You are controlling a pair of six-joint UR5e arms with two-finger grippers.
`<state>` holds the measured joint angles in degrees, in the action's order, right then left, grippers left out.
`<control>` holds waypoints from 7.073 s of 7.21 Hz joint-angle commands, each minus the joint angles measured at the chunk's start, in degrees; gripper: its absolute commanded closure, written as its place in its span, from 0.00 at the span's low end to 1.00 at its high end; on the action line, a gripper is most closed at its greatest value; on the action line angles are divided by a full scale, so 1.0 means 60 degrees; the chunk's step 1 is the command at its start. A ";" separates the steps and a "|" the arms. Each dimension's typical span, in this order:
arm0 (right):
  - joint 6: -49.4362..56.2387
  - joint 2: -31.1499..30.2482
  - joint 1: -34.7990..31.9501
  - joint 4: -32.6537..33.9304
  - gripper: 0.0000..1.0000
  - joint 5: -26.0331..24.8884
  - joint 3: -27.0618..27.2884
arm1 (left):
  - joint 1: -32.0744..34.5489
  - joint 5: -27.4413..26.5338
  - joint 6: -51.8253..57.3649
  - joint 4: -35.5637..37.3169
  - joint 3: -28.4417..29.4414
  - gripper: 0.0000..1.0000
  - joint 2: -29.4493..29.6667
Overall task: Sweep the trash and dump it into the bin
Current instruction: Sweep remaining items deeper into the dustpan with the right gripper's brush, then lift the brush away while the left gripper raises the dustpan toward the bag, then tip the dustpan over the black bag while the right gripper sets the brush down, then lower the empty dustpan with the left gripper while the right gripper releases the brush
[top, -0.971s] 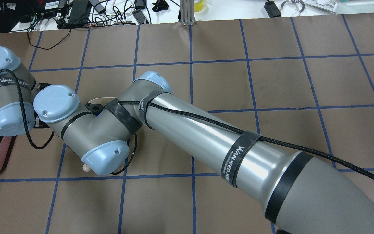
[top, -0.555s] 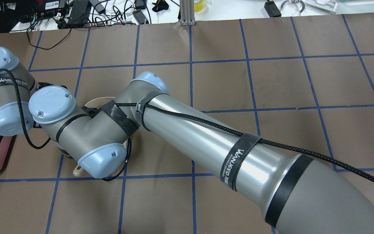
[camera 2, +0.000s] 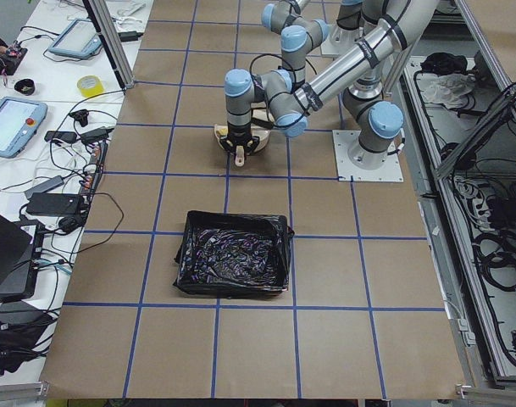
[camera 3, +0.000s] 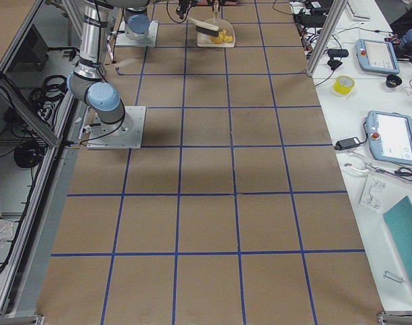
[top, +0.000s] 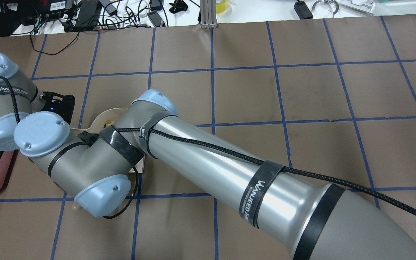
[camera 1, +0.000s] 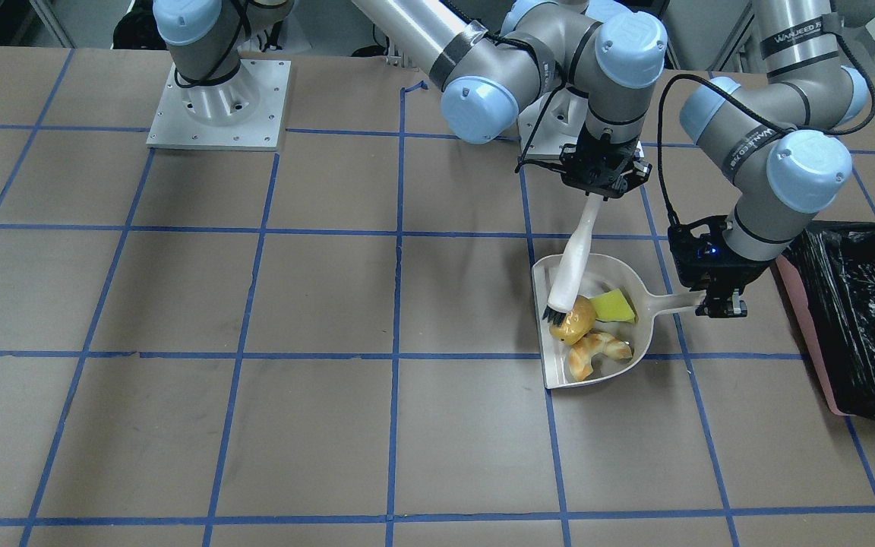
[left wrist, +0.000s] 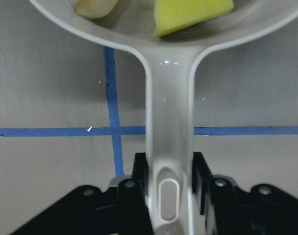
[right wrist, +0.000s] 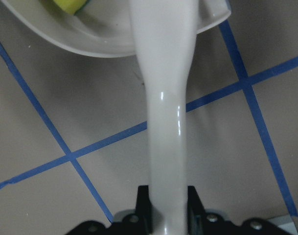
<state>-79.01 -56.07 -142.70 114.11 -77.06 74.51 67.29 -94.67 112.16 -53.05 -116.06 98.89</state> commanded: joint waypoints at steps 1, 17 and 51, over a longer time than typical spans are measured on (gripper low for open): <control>-0.0365 -0.0730 -0.0180 -0.0617 1.00 0.0316 0.0033 | -0.0607 0.0860 0.0216 -0.0340 0.0022 1.00 0.0026; 1.4589 -0.2184 1.1300 -0.0594 1.00 -0.2554 0.2884 | -0.5983 0.0324 0.7187 -0.2499 0.5029 1.00 0.0202; 1.1570 -0.5481 0.8522 -0.3828 0.00 -0.2216 0.2626 | 0.1485 0.0221 -0.0806 -0.1504 0.3933 1.00 0.2442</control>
<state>-9.17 -89.29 -89.58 91.24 -90.31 90.11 76.10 -92.43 108.05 -64.65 -92.61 112.84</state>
